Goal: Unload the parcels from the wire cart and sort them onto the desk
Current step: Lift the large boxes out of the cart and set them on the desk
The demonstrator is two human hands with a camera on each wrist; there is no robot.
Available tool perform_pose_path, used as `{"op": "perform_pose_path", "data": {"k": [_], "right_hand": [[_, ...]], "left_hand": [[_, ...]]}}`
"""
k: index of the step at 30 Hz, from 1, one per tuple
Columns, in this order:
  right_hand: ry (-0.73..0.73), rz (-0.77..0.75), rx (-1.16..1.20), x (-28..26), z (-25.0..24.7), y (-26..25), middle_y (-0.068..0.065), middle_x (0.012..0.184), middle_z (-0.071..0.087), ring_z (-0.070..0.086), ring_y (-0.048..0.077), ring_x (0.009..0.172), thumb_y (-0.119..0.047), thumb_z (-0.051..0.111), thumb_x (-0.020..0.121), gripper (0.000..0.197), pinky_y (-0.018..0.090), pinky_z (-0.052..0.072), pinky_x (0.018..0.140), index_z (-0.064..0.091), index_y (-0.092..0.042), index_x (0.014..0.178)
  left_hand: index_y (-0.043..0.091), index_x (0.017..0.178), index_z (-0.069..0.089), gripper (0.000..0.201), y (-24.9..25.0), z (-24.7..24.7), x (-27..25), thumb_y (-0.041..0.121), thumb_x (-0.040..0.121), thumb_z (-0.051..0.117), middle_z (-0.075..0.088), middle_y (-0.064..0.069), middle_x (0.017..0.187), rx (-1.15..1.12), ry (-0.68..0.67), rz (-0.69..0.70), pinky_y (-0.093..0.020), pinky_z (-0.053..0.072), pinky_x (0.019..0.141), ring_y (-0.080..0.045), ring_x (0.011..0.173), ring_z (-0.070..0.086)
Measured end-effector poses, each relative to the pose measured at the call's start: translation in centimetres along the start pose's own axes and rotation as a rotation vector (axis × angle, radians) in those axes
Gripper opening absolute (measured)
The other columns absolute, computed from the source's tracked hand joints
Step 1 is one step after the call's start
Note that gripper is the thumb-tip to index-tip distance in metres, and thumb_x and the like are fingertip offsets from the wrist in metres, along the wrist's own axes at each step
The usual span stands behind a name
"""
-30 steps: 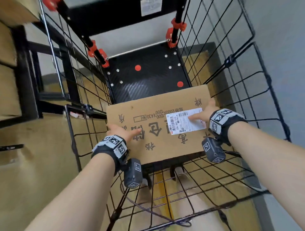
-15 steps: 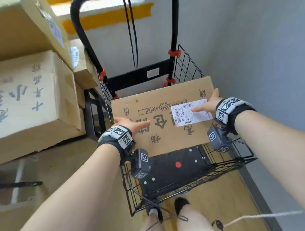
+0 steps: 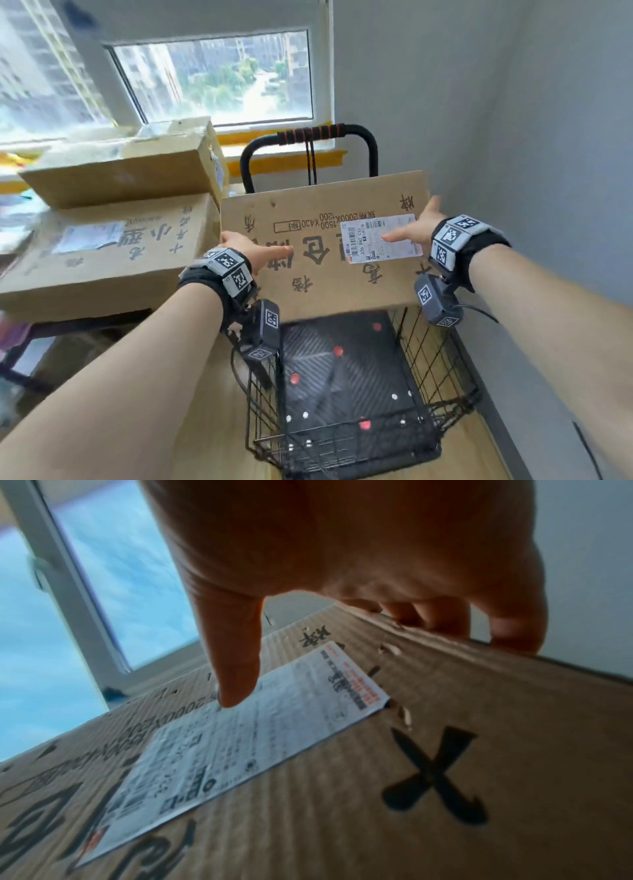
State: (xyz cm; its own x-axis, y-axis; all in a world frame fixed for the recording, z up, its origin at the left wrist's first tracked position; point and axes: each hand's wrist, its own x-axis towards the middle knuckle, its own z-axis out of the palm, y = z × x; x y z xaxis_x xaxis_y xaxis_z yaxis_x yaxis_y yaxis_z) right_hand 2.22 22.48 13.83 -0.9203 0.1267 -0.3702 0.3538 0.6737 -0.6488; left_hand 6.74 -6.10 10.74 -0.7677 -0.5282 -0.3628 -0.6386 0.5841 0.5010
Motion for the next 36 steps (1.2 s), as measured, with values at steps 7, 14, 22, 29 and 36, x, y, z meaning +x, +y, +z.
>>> {"op": "perform_pose_path", "data": {"k": [7, 14, 22, 29, 36], "right_hand": [[0.000, -0.192, 0.046, -3.2, -1.8, -4.7, 0.016, 0.157, 0.007, 0.019, 0.033, 0.143, -0.031, 0.078, 0.074, 0.128, 0.047, 0.023, 0.113, -0.029, -0.016, 0.143], [0.025, -0.301, -0.117, -5.7, 1.4, -9.4, 0.019, 0.153, 0.021, 0.032, 0.037, 0.136, -0.044, 0.082, 0.062, 0.128, 0.053, 0.034, 0.109, -0.009, -0.023, 0.149], [0.014, -0.388, -0.214, -8.1, 8.4, -15.8, 0.021, 0.150, 0.022, 0.035, 0.039, 0.134, -0.044, 0.082, 0.062, 0.123, 0.050, 0.037, 0.106, -0.002, -0.024, 0.150], [0.033, -0.376, -0.233, -9.8, 17.7, -23.4, 0.018, 0.147, 0.030, 0.040, 0.037, 0.130, -0.046, 0.082, 0.062, 0.117, 0.046, 0.041, 0.102, 0.008, -0.024, 0.149], [0.045, -0.310, -0.147, -10.9, 24.8, -28.2, 0.017, 0.149, 0.031, 0.037, 0.035, 0.134, -0.042, 0.083, 0.062, 0.113, 0.048, 0.037, 0.107, 0.014, -0.019, 0.148]], "left_hand": [[0.007, 0.150, 0.002, 0.140, -0.2, -6.9, -5.2, 0.073, 0.051, 0.074, 0.031, -0.019, 0.149, -0.050, 0.226, 0.014, -0.049, 0.040, 0.105, -0.037, 0.131, 0.040], [0.008, 0.149, 0.001, 0.130, -4.2, -12.3, -7.1, 0.070, 0.059, 0.072, 0.030, -0.018, 0.148, -0.044, 0.320, -0.039, -0.047, 0.036, 0.108, -0.035, 0.134, 0.036], [0.012, 0.151, -0.002, 0.129, -11.7, -17.4, -4.4, 0.067, 0.061, 0.072, 0.013, -0.017, 0.155, -0.094, 0.379, -0.064, -0.050, 0.022, 0.115, -0.035, 0.142, 0.020], [0.014, 0.150, 0.008, 0.121, -19.8, -24.4, 1.2, 0.061, 0.061, 0.076, 0.018, -0.015, 0.153, -0.127, 0.380, -0.021, -0.048, 0.027, 0.114, -0.033, 0.141, 0.022], [0.016, 0.151, 0.011, 0.121, -25.3, -30.1, 6.9, 0.057, 0.060, 0.079, 0.011, -0.011, 0.157, -0.139, 0.329, 0.055, -0.048, 0.024, 0.116, -0.028, 0.145, 0.015]]}}
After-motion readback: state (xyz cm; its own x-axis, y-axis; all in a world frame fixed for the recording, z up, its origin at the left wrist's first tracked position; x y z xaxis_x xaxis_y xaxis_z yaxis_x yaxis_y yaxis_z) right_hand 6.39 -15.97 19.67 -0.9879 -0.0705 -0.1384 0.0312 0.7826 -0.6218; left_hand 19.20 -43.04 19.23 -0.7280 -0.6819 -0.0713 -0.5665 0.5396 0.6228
